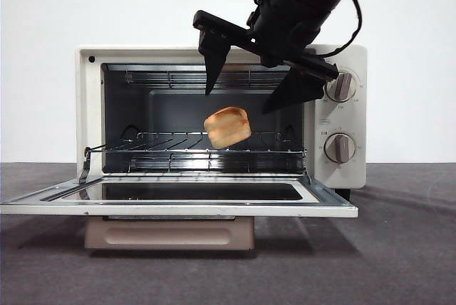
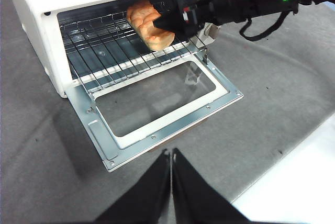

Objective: The left arm flap open the oven, the right arm pick bread and place it into oven, the left arm flap close the oven

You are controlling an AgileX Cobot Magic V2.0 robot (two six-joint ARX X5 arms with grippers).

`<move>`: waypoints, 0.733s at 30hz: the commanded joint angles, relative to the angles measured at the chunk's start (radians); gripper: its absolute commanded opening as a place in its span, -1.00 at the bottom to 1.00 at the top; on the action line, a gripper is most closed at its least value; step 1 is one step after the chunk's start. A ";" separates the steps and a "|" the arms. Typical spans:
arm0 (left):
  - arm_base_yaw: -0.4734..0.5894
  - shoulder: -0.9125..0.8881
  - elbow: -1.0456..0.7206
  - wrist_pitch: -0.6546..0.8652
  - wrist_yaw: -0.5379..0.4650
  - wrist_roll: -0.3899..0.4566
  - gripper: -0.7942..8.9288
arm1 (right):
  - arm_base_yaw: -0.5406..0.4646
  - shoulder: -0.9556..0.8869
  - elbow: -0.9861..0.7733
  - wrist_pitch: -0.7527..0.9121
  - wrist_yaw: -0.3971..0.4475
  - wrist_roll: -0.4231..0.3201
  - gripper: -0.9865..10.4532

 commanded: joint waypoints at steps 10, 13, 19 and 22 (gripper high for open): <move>-0.006 0.098 0.020 -0.012 -0.106 -0.020 -0.82 | 0.088 -0.306 0.009 -0.350 -0.105 -0.094 -0.06; -0.005 0.158 0.020 -0.010 -0.106 -0.016 -0.82 | 0.093 -0.421 0.009 -0.477 -0.145 -0.138 -0.06; 0.035 0.309 0.019 0.053 -0.097 -0.018 -0.82 | 0.093 -0.659 0.009 -0.673 -0.190 -0.182 -0.06; 0.090 0.396 0.018 0.071 0.005 -0.019 -0.82 | 0.093 -0.763 0.009 -0.739 -0.189 -0.181 -0.06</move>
